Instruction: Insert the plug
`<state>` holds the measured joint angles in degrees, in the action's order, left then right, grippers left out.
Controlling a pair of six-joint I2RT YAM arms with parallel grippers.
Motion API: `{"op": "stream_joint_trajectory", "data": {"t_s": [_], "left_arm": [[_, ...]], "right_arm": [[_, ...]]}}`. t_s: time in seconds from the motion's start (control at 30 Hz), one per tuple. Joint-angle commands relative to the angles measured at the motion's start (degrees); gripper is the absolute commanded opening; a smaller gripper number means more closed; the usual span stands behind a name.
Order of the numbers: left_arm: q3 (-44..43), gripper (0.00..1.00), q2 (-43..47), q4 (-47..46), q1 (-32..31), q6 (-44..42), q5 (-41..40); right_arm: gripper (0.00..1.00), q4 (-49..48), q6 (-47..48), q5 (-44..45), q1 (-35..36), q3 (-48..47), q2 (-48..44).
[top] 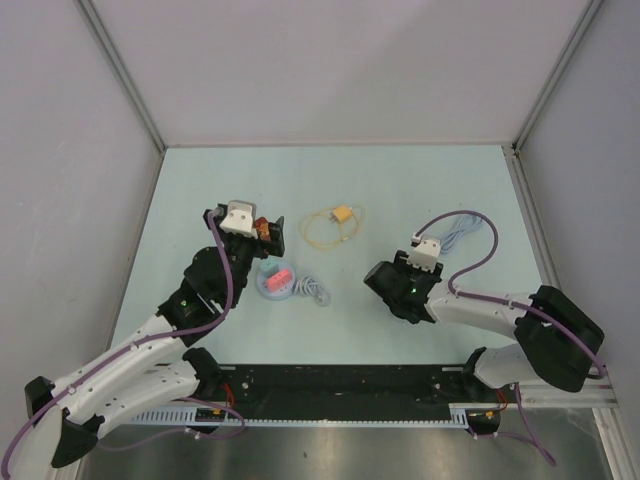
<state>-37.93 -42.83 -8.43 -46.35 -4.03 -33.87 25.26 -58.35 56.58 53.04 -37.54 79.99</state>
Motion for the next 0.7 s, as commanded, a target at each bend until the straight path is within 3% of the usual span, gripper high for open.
{"op": "stream_joint_trajectory", "data": {"t_s": [0.0, 0.2, 0.3, 0.4, 0.43, 0.5, 0.53, 0.67], "left_arm": [[0.3, 1.0, -0.1, -1.4, 0.2, -0.4, -0.1], [0.3, 1.0, -0.3, -1.4, 0.2, -0.2, 0.2], [0.3, 1.0, -0.3, -1.4, 0.2, -0.3, 0.0], [0.3, 1.0, -0.4, -1.5, 0.2, -0.2, 0.1], [0.3, 1.0, -0.4, -1.4, 0.2, -0.2, 0.2], [0.3, 1.0, -0.5, -1.4, 0.2, 0.0, 0.3], [0.3, 1.0, -0.6, -1.4, 0.2, 0.0, 0.4], [0.3, 1.0, -0.6, -1.4, 0.2, 0.1, 0.6]], "right_arm": [[0.0, 8.3, -1.5, -23.4, -0.6, 4.2, 0.6], [0.0, 10.4, -1.0, -24.7, -3.4, 4.3, -4.3], [0.07, 10.0, -0.5, -26.0, -3.2, 4.2, -4.7], [0.24, 9.8, 0.2, -26.2, -3.2, 3.6, -6.9], [0.36, 10.0, 0.6, -25.9, -3.4, 2.8, -8.7], [0.48, 11.3, 1.2, -26.1, -4.8, 1.7, -10.2], [0.61, 11.8, 1.4, -26.3, -5.4, 0.5, -11.3], [0.87, 14.9, 3.5, -27.7, -8.6, -2.9, -13.2]]}}
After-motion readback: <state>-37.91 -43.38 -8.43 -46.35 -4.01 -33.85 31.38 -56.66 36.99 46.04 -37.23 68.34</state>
